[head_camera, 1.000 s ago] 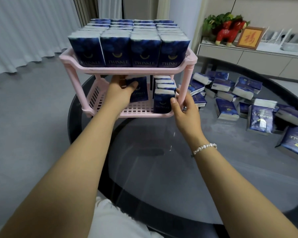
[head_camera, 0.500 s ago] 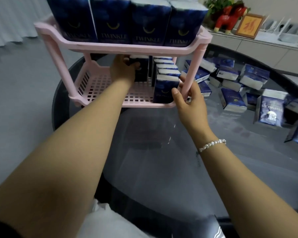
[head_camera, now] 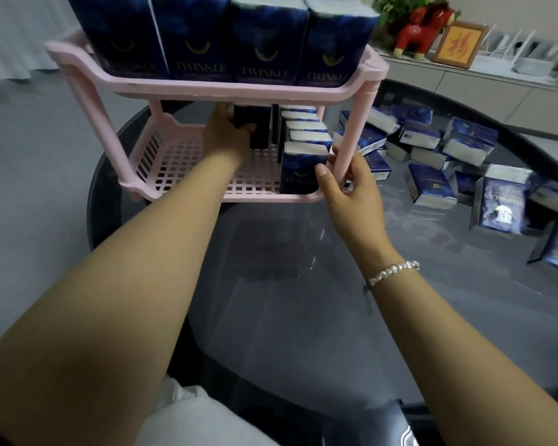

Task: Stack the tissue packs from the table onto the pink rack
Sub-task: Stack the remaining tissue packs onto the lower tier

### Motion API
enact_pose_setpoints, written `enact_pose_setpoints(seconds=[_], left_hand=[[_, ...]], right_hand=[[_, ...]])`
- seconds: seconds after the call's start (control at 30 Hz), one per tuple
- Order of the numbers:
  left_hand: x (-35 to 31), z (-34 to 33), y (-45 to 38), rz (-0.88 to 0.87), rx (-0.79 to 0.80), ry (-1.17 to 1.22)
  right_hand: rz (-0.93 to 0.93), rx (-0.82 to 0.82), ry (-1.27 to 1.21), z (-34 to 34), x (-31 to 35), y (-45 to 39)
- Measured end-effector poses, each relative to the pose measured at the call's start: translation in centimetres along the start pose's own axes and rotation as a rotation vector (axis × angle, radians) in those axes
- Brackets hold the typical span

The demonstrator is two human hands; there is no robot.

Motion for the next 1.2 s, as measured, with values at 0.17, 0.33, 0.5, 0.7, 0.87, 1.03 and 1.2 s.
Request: enact_pose_setpoints(seconds=[0.17,0.33,0.5,0.7,0.87,1.03,1.2], left_hand=[[0.1,0.1,0.2,0.027,0.006,0.012],[0.1,0.0,0.5,0.065,0.004,0.031],[0.0,0.1,1.1,0.106,-0.011,0.01],[-0.7,0.7,3.1,0.111,-0.016,-0.009],[-1.7,1.3,7.5,0.027,-0.047,-0.014],[-2.7,1.6,12.9,-0.025,-0.005,-0.18],[-4.5,1.4,17.5,-0.107,0.077,-0.234]], right_hand=[[-0.01,-0.003,-0.021,0.0,0.1,0.0],[-0.009,0.001,-0.04,0.0,0.1,0.0],[-0.006,0.0,-0.037,0.1,0.0,0.0],[-0.002,-0.003,-0.057,0.1,0.0,0.0],[-0.003,-0.015,-0.063,0.2,0.2,0.3],[-0.064,-0.008,-0.107,0.7,0.8,0.7],[-0.168,0.125,-0.039,1.6,1.1,2.5]])
Point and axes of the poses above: each hand's wrist, its own y-axis away from the middle knuckle, its own z-axis out of the back of the hand, x = y × z, the point moved 5 cm from there along -y, towards the middle knuckle, and after that the axes turned 6 degrees about -y, right-handed, at the moved point
